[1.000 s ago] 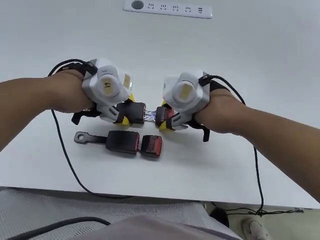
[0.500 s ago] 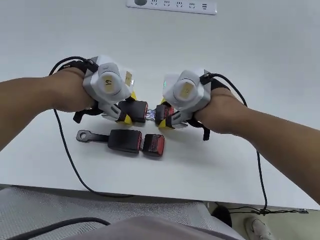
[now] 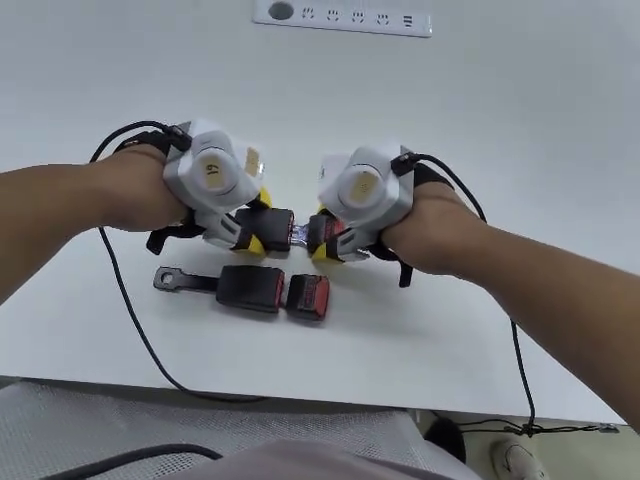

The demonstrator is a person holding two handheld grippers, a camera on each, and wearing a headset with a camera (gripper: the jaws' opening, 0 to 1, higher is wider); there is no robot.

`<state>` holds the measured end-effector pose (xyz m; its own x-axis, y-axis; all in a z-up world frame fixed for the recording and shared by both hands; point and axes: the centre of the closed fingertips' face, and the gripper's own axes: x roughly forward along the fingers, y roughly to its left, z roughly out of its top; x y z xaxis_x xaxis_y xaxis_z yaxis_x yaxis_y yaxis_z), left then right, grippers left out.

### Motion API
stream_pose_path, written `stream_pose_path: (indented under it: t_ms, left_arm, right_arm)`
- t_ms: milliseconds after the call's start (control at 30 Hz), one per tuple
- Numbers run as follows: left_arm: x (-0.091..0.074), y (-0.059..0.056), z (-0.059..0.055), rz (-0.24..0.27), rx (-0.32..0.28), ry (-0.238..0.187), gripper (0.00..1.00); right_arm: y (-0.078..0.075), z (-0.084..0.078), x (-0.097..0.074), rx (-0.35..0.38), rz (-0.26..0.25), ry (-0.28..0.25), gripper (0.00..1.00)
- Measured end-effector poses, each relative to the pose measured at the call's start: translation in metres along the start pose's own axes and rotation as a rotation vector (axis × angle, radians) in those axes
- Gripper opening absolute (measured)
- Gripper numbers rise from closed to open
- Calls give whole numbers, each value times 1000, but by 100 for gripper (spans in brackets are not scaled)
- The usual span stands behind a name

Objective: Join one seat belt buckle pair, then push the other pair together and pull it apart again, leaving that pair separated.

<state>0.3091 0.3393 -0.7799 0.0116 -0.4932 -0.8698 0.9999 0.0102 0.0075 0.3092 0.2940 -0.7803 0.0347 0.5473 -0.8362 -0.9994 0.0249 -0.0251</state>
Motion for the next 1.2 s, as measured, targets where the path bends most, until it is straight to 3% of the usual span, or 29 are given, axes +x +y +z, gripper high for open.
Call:
stream_pose_path:
  t_ms: [533, 1200]
  left_arm:
    - [0, 1, -3, 12, -31, -23, 33]
    - [-1, 1, -1, 26, -34, -33, 33]
  right_arm:
    - [0, 15, 9, 8, -2, 11, 30]
    - [0, 12, 11, 9, 7, 5, 31]
